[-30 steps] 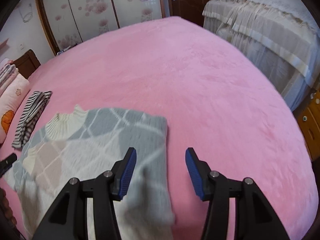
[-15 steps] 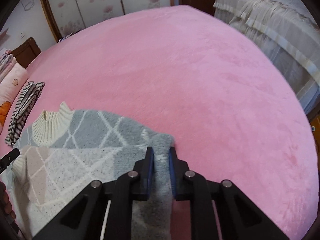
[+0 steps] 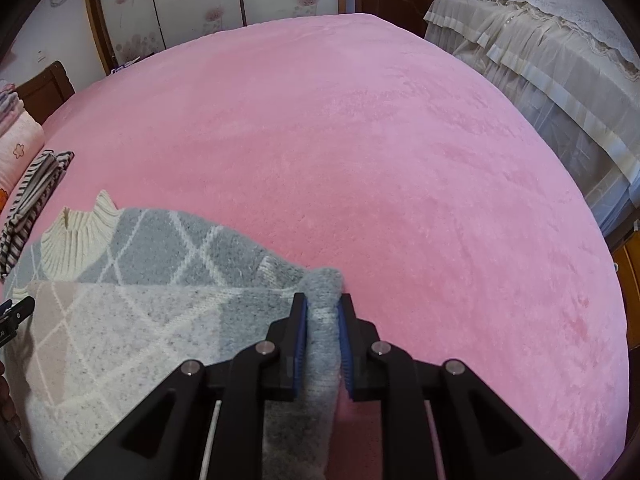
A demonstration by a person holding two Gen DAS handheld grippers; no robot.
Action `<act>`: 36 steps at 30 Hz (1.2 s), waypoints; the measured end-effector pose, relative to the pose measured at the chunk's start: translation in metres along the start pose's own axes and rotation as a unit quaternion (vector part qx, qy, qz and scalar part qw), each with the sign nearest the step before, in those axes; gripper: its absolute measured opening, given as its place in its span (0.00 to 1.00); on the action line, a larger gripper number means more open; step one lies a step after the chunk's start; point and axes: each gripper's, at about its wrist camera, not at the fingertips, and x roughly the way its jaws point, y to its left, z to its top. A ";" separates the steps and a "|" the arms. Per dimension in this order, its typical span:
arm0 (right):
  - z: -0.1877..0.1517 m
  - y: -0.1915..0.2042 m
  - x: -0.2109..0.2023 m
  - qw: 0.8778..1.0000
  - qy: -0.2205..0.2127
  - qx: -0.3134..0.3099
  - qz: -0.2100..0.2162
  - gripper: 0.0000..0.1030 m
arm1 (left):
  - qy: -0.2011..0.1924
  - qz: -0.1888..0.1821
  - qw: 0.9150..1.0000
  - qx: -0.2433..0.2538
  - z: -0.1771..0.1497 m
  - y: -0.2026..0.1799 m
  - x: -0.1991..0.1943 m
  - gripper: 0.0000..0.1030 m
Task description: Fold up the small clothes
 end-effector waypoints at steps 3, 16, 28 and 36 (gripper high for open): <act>0.000 -0.003 -0.008 1.000 0.000 0.007 0.009 0.22 | 0.004 0.001 1.000 0.000 0.001 -0.001 -0.004 0.88; -0.046 -0.037 -0.105 0.996 -0.049 0.048 0.051 0.35 | -0.045 -0.017 0.999 0.009 -0.027 0.008 -0.098 0.88; -0.107 -0.021 -0.079 0.998 0.009 0.049 0.031 0.35 | 0.012 0.057 0.997 0.047 -0.047 -0.015 -0.054 0.88; -0.107 -0.013 -0.126 0.998 -0.015 0.038 0.042 0.35 | -0.002 0.045 0.998 0.045 -0.053 -0.004 -0.092 0.88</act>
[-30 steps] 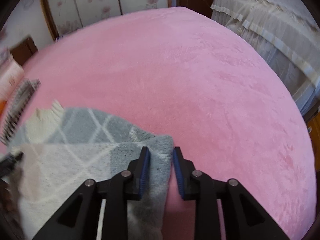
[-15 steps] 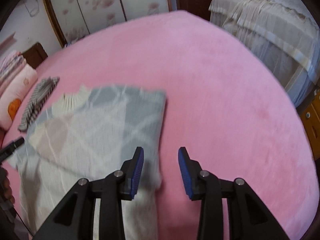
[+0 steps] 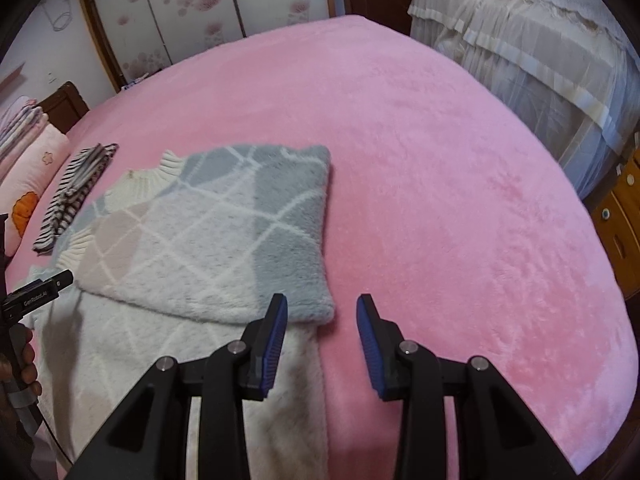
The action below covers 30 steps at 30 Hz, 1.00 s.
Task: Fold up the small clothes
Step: 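Move both tools toward the other sleeve of the sweater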
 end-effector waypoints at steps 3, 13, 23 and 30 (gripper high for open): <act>-0.004 0.006 -0.019 1.000 -0.009 0.004 0.014 0.35 | -0.011 -0.013 1.000 0.009 -0.008 -0.001 -0.029 0.88; -0.023 0.032 -0.075 0.999 -0.034 0.000 0.042 0.35 | -0.075 -0.113 0.991 0.001 -0.034 0.004 -0.129 0.88; -0.040 0.071 -0.121 0.995 -0.056 -0.027 0.075 0.35 | -0.113 -0.130 0.985 -0.031 -0.054 0.042 -0.191 0.96; -0.042 0.119 -0.138 0.991 -0.067 -0.056 0.101 0.35 | -0.143 -0.108 0.982 -0.060 -0.066 0.098 -0.207 0.99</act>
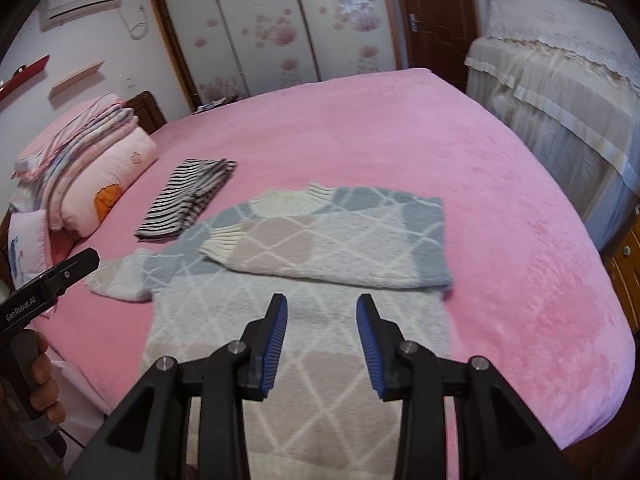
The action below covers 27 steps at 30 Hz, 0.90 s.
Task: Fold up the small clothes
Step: 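Move both tools toward the other sleeve of the sweater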
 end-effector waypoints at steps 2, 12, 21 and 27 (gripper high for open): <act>0.001 0.018 0.004 1.000 0.002 -0.011 0.009 0.35 | -0.004 0.004 1.000 -0.014 0.001 0.022 -0.005 0.99; 0.018 0.120 0.034 0.995 0.002 -0.085 0.054 0.35 | -0.001 0.098 0.994 -0.046 0.019 0.138 -0.009 0.99; 0.042 0.222 0.092 0.984 0.011 -0.154 0.090 0.35 | 0.048 0.183 0.976 -0.106 0.047 0.289 0.045 0.99; 0.051 0.282 0.141 0.977 0.022 -0.185 0.107 0.35 | 0.098 0.177 0.962 -0.183 0.040 0.371 0.099 0.99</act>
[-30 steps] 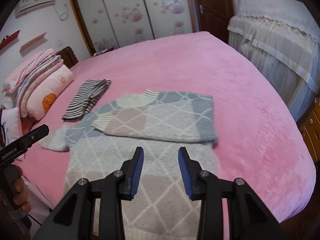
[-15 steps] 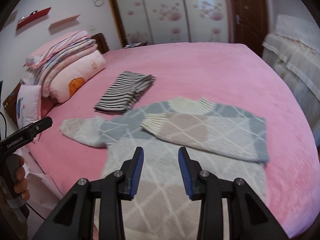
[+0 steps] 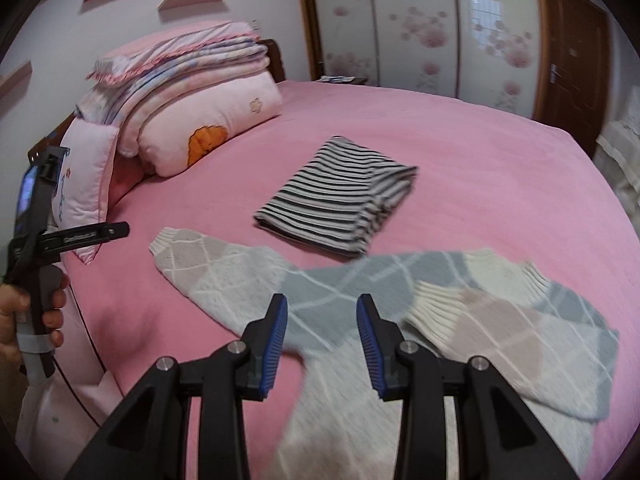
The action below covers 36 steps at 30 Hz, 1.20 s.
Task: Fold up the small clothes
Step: 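Move both tools toward the other sleeve of the sweater, then grasp the other sleeve cuff with the left tool and fold it across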
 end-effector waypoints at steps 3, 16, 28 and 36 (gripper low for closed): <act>0.011 0.015 0.029 1.000 0.009 -0.006 0.009 0.35 | 0.045 -0.016 0.998 -0.044 0.006 0.026 0.043 0.90; 0.007 0.037 0.093 0.999 0.051 -0.006 0.011 0.35 | 0.137 -0.061 0.974 -0.169 0.001 0.064 0.150 0.84; 0.000 -0.003 0.101 0.997 0.057 0.050 -0.026 0.35 | 0.094 -0.046 0.992 -0.065 0.004 0.019 0.130 0.07; -0.018 -0.041 0.055 0.995 0.040 0.079 -0.044 0.35 | -0.011 -0.092 0.996 -0.007 0.000 -0.036 0.027 0.07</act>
